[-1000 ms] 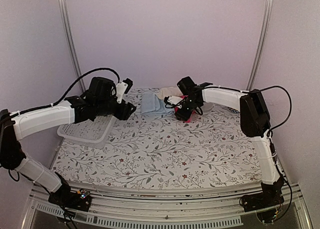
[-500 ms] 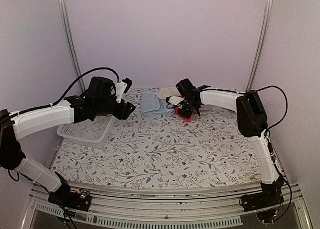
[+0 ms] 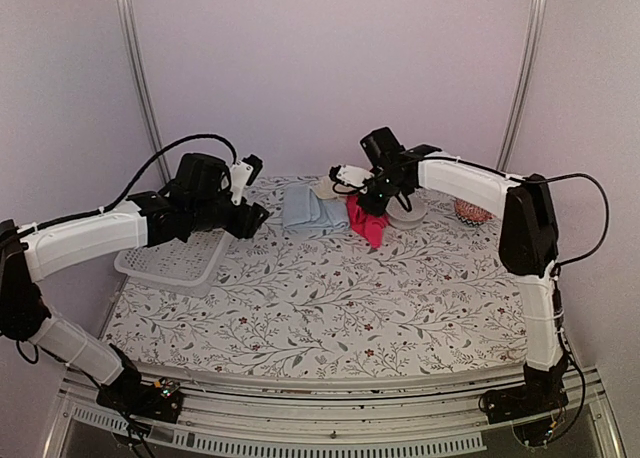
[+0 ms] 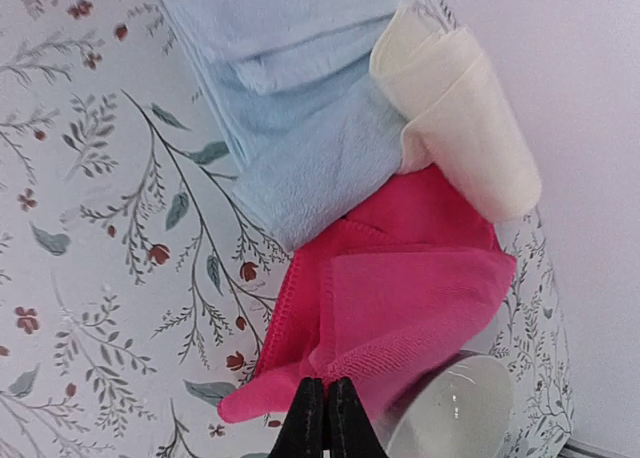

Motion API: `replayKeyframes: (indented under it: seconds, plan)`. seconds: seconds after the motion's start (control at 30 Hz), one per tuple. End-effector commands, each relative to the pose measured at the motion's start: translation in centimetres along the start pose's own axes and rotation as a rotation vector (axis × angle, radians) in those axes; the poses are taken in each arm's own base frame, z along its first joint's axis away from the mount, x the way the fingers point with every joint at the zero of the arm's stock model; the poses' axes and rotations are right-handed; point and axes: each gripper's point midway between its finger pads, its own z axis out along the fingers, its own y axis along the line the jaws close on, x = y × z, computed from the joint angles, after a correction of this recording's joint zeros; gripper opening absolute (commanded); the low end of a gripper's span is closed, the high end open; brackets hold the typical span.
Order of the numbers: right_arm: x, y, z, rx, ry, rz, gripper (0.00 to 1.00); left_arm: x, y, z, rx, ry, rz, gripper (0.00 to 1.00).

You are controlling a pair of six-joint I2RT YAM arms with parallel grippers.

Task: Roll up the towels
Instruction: Pick up the towel from the corner of the board, then move the towel to the center of the board.

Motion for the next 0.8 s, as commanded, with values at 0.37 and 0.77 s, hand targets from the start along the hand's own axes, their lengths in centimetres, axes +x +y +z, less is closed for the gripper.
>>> replayKeyframes:
  seconds: [0.37,0.77]
  plan:
    - [-8.4,2.3,-30.5,-0.329,-0.654,-0.018,0.03,-1.7,1.3,-0.2,-0.083,0.036,-0.061,0.71]
    - [15.7,-0.7,-25.5,-0.173,-0.344,0.335,0.03,0.1,-7.5,-0.7,0.399,-0.004,-0.215,0.48]
